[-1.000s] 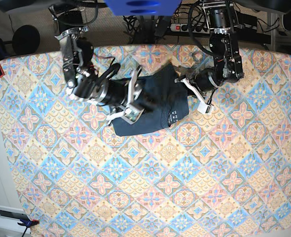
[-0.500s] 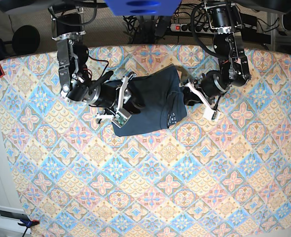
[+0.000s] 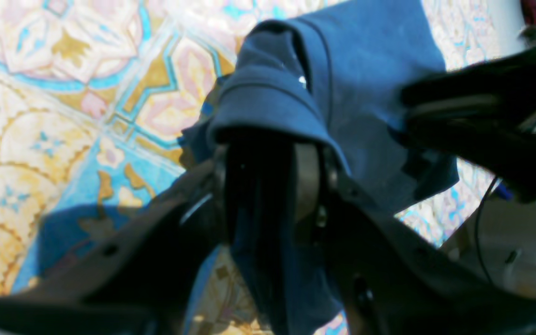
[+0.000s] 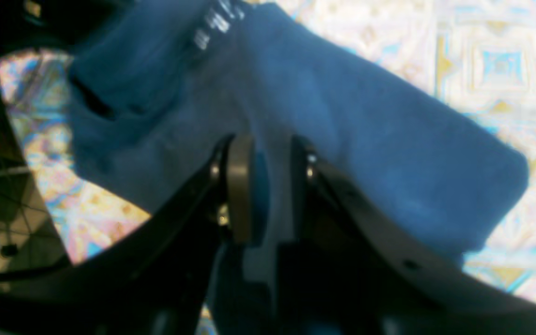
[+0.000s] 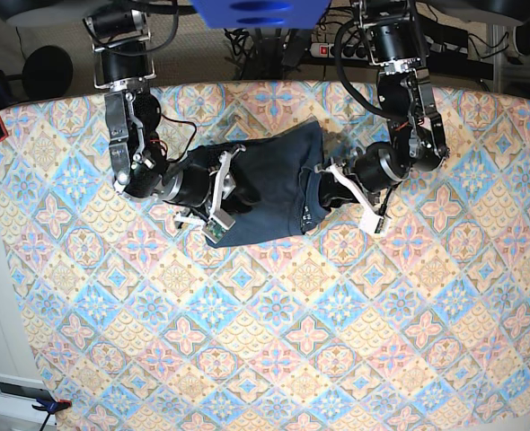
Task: Layout the t-shirt on the table in an organized manner, then fold the t-shirt properly
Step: 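Release the left gripper and regrasp the bundle's folded edge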
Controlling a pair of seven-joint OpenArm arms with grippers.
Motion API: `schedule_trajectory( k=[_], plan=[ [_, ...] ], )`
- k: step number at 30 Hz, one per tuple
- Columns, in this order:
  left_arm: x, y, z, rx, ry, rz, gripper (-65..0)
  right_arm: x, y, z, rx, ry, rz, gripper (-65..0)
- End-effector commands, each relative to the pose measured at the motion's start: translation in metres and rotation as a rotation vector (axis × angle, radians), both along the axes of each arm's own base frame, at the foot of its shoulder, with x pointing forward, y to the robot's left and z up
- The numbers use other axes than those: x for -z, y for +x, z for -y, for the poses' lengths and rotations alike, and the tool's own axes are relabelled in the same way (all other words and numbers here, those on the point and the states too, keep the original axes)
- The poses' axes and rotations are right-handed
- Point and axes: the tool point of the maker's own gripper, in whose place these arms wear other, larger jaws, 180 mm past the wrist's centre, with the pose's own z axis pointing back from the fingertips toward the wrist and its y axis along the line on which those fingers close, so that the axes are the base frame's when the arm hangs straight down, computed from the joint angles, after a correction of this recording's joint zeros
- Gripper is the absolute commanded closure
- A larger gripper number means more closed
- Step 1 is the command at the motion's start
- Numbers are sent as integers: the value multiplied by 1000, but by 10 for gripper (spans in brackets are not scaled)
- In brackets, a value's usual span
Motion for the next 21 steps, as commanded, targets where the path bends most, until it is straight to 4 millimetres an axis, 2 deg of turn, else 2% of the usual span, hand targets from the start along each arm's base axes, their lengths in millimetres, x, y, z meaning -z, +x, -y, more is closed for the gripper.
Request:
schedule_trajectory(
  k=[1, 4, 6, 8, 10, 12, 13, 17, 21],
  plan=[
    [-14, 9, 1, -7, -22, 53, -173, -6, 5, -1, 2, 26, 15, -130],
    [-22, 14, 1, -14, -56, 72, -173, 10, 1, 4, 10, -1, -31, -130],
    [-28, 18, -13, -65, -91, 85, -173, 21, 0, 10, 12, -54, -41, -129],
    [-19, 18, -29, -116, -123, 46, -173, 28, -1, 17, 13, -108, -40, -122],
    [-8, 24, -36, -137, -142, 4, -173, 30, -1, 19, 14, -128, -38, -111],
    [12, 20, -44, -166, -167, -59, -173, 31, -1, 23, 14, -137, -39, -101],
    [15, 21, -47, -180, -177, -70, -173, 32, -1, 28, 14, -149, -37, -100],
    [22, 20, -44, -195, -228, -100, -173, 32, -1, 31, 15, -156, -37, -100],
    [3, 26, -36, -202, -360, -56, -173, 32, -1, 31, 15, -158, -37, -100]
  ],
)
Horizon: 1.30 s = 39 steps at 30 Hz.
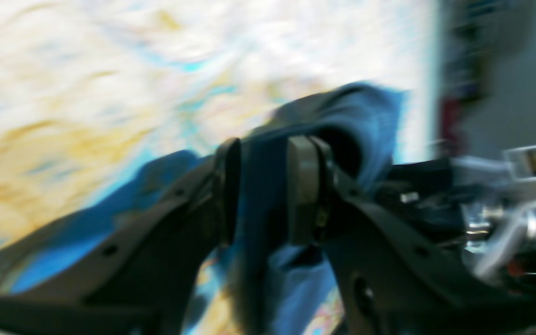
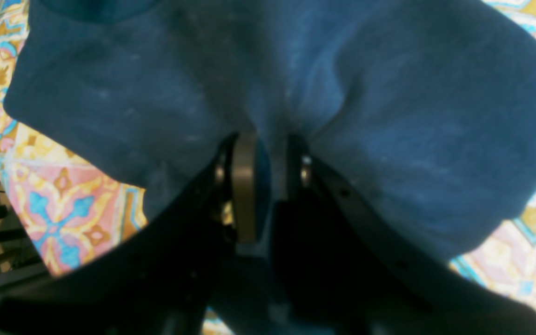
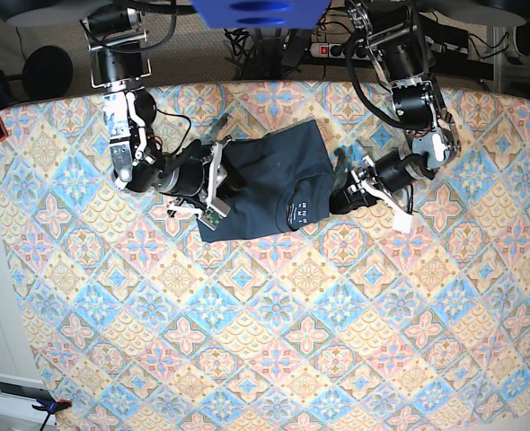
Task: Layout the t-shirt on the table in an organized manner, then fold the t-shirt properly
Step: 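Release the left gripper and regrasp the bundle's folded edge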
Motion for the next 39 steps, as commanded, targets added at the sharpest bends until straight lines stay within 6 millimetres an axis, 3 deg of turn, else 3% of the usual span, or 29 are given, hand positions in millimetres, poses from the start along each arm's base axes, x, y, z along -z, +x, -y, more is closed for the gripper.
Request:
schedule_trajectory(
  k=[1, 9, 14, 22, 28, 35, 39],
  plan=[
    [-17, 11, -2, -13, -22, 59, -174, -4, 7, 7, 6, -27, 22, -100],
    [-22, 19, 2, -37, -92, 44, -174, -4, 7, 6, 6, -26, 21, -100],
    [-13, 18, 4, -21, -48, -5, -174, -4, 7, 6, 6, -26, 21, -100],
    [-7, 13, -22, 14, 54, -23, -174, -4, 7, 7, 7, -27, 21, -100],
    [-5, 7, -27, 50, 84, -47, -174, -5, 9, 6, 7, -25, 26, -100],
    [-1, 2, -8, 189, 160, -51, -174, -5, 9, 6, 7, -25, 26, -100],
    [-17, 8, -5, 225, 220, 24, -174, -5, 9, 6, 7, -25, 26, -100]
  ],
)
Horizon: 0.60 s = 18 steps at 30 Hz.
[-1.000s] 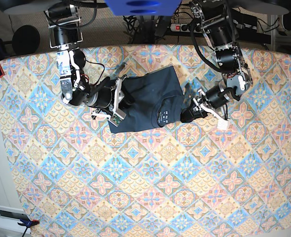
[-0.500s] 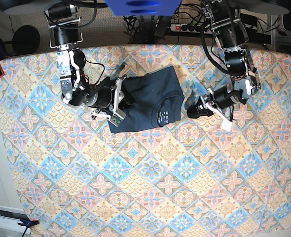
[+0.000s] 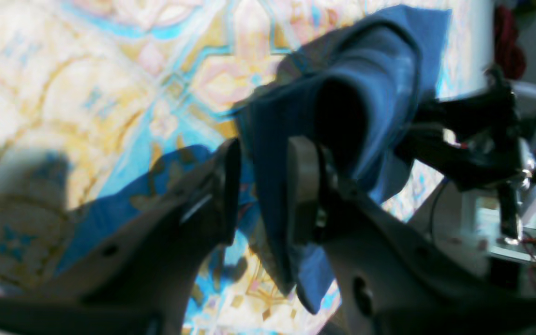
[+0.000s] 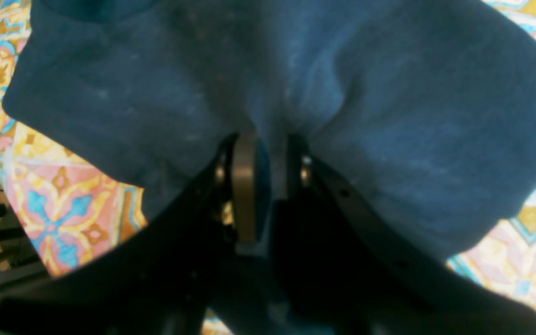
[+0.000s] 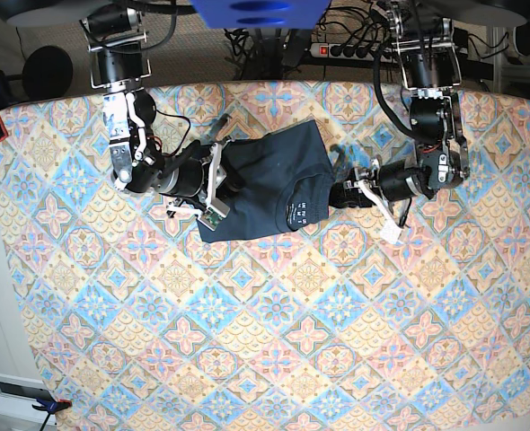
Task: Layout the t-shirt on the table in an organized manner, then fold the t-shirt properly
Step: 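Release the left gripper and regrasp the bundle's folded edge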
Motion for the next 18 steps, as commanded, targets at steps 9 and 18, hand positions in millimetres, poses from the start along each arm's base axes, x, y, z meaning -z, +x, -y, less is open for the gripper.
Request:
schedule_trajectory(
  k=[9, 18],
  plan=[
    [-14, 11, -12, 30, 59, 59, -174, -5, 8, 5, 8, -19, 22, -101],
    [-24, 5, 13, 119, 74, 99, -174, -5, 8, 4, 8, -18, 22, -101]
  ],
)
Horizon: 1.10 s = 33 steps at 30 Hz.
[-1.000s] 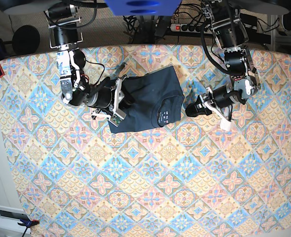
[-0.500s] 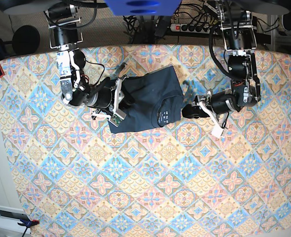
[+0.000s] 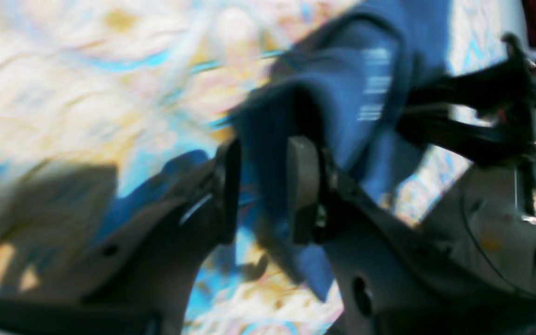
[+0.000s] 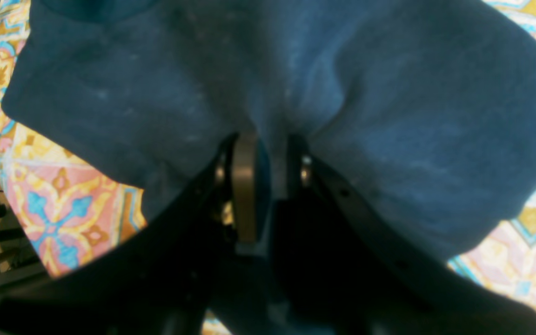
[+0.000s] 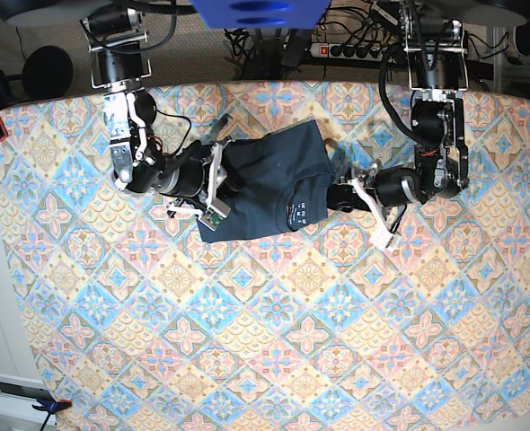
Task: Layout the t-shirt on the table in an organized manner, then fold the t-shirt properly
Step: 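Release the left gripper and regrasp the bundle's folded edge, then tuck the bundle edge under with the left gripper toward the right gripper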
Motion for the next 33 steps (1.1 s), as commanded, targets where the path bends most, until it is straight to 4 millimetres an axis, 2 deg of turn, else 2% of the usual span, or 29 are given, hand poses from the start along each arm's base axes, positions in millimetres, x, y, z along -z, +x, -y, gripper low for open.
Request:
schedule_trajectory(
  k=[1, 9, 14, 16, 20, 25, 27, 31, 33],
  plan=[
    [-12, 9, -2, 0, -5, 44, -174, -5, 8, 5, 7, -19, 22, -101],
    [-6, 15, -7, -15, 63, 65, -174, -5, 8, 5, 7, -19, 22, -101],
    [-5, 23, 16, 24, 90, 115, -174, -5, 8, 5, 7, -19, 22, -100],
    [6, 25, 19, 31, 107, 85, -174, -5, 8, 5, 7, -19, 22, -100],
    [13, 35, 27, 30, 99, 67, -174, -7, 7, 4, 5, -18, 28, -100],
    [9, 45, 26, 22, 124, 111, -165, -7, 7, 4, 5, -16, 28, -100],
    [7, 48, 24, 24, 151, 130, -136, -7, 7, 4, 5, -16, 28, -100],
    [-25, 67, 19, -8, 194, 301, -47, -6, 7, 4, 6, -17, 26, -100],
    [-33, 74, 13, -8, 249, 380, -4, -6, 8, 5, 6, -17, 25, -100]
  ],
)
